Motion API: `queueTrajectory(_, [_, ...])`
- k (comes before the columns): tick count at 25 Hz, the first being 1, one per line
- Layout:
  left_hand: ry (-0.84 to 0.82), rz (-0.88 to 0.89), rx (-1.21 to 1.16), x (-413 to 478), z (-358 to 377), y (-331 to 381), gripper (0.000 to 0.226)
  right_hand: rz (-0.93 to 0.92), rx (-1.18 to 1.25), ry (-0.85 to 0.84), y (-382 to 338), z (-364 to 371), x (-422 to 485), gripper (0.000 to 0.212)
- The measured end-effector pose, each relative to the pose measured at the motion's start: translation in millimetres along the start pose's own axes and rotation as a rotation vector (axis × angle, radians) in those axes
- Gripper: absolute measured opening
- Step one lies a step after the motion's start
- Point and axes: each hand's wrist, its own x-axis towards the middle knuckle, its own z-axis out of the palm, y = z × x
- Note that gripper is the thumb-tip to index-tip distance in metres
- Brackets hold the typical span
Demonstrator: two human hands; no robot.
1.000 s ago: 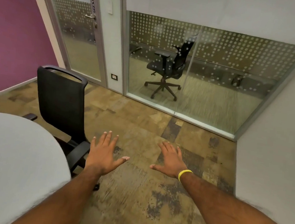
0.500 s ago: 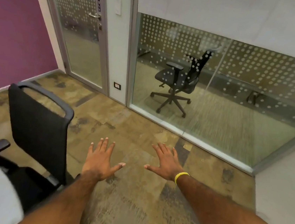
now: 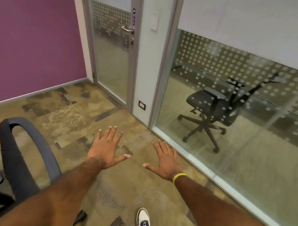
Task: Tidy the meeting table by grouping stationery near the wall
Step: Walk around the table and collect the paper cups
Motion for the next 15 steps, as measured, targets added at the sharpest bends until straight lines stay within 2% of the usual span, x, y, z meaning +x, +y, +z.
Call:
queueTrajectory(7, [-0.003,-0.298,-0.056,134,3,-106,0.108,-0.232,-0.042,-0.092,-2,-24,243,0.104])
queueTrajectory(15, [-0.059,-0.625,-0.034,205,31,-287,0.11,-0.516,-0.065,-0.16,-136,14,478,0.105])
